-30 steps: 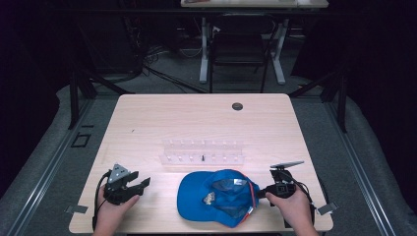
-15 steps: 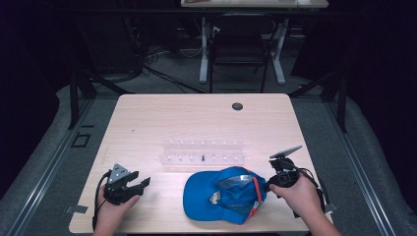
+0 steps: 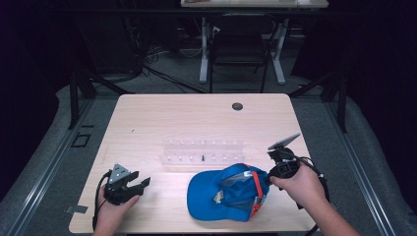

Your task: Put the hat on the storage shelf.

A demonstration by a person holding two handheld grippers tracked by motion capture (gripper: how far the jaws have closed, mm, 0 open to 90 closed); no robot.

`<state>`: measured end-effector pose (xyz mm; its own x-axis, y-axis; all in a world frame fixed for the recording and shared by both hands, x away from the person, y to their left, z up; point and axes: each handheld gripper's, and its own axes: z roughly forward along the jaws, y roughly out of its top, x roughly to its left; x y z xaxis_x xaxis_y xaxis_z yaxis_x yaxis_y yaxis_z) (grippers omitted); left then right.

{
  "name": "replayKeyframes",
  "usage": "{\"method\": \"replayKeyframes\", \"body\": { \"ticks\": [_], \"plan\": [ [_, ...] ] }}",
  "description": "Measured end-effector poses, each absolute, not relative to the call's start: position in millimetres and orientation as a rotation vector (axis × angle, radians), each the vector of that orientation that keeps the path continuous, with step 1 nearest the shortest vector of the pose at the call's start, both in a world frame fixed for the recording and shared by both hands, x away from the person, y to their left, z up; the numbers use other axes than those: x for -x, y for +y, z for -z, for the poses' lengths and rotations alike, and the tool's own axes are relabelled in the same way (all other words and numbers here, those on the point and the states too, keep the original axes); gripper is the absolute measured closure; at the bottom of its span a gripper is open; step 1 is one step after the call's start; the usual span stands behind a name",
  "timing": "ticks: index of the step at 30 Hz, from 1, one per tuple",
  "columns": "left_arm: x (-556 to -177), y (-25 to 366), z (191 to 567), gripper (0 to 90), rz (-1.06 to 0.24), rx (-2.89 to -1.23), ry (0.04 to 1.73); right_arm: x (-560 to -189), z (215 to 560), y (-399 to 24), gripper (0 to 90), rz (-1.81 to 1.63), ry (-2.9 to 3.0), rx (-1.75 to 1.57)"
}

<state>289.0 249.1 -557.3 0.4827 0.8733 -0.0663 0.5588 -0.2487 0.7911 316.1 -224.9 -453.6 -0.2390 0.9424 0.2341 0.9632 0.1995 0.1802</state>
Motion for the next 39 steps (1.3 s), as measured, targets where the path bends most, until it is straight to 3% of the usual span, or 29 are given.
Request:
{"method": "replayKeyframes", "body": {
  "ticks": [39],
  "plan": [
    [-289,246,558,46.2,-0.502,-1.948,1.174,-327,369,-218,90.0,0.503,-2.308,1.861]
  ]
}}
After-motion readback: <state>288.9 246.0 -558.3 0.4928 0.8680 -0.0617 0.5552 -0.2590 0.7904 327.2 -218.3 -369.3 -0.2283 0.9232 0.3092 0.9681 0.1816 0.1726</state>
